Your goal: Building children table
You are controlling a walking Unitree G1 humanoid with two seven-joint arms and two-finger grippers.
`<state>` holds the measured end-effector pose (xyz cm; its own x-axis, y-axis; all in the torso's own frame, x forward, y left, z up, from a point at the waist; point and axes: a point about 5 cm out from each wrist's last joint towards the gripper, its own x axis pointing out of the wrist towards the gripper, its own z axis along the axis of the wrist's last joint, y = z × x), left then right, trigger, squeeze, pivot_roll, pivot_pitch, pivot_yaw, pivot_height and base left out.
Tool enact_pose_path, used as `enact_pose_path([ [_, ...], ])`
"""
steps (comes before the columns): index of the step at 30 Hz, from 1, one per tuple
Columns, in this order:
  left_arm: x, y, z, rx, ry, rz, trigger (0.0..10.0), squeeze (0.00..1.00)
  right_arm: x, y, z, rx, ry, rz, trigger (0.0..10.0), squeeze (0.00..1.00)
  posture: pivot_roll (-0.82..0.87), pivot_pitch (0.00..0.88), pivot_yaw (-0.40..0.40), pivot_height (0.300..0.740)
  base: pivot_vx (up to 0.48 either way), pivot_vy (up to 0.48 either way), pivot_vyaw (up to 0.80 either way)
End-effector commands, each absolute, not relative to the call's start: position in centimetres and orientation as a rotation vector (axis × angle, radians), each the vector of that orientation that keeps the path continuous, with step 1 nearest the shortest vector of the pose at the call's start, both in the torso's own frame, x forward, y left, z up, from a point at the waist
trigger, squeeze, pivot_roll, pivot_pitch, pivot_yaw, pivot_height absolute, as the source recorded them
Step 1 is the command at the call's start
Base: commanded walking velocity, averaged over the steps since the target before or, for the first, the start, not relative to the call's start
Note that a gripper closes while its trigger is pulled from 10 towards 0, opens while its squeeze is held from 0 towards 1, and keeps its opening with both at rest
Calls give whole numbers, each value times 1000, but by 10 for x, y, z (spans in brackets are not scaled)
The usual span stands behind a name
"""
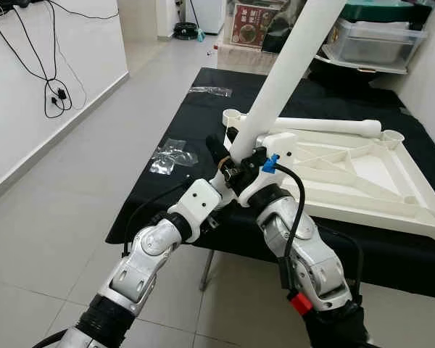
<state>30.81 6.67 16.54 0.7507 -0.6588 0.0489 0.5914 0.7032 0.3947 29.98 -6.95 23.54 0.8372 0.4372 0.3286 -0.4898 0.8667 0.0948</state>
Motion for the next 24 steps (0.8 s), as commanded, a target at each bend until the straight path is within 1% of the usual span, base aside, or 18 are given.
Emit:
enact_pose_path([
  [1,307,63,165,408,-203,-710,10000,0,297,-66,232,149,-290,509,10000,0,37,42,-86,740,0,0,0],
  [4,308,64,166,411,-205,-707,10000,0,296,-64,232,154,-288,521,10000,0,38,41,-85,740,0,0,0],
  [5,310,65,167,386,-207,-697,10000,1000,296,-63,232,160,-286,524,10000,0,38,42,-84,740,0,0,0],
  [10,312,67,169,375,-204,-685,10000,1000,296,-64,232,172,-283,520,10000,0,38,41,-83,740,0,0,0],
  [12,314,67,168,418,-205,-678,10000,1000,296,-64,233,174,-284,517,10000,0,38,44,-82,740,0,0,0],
  [13,314,67,168,420,-204,-679,10000,0,296,-64,233,174,-286,518,10000,0,38,41,-81,740,0,0,0],
  [17,316,67,168,406,-200,-673,10000,0,296,-64,234,180,-289,520,10000,0,36,44,-81,740,0,0,0],
  [18,316,67,168,400,-204,-672,0,0,296,-64,234,182,-289,521,10000,0,34,44,-81,740,0,0,0],
  [24,313,64,165,403,-204,-688,0,0,296,-64,234,185,-289,521,10000,0,35,43,-83,740,0,0,0],
])
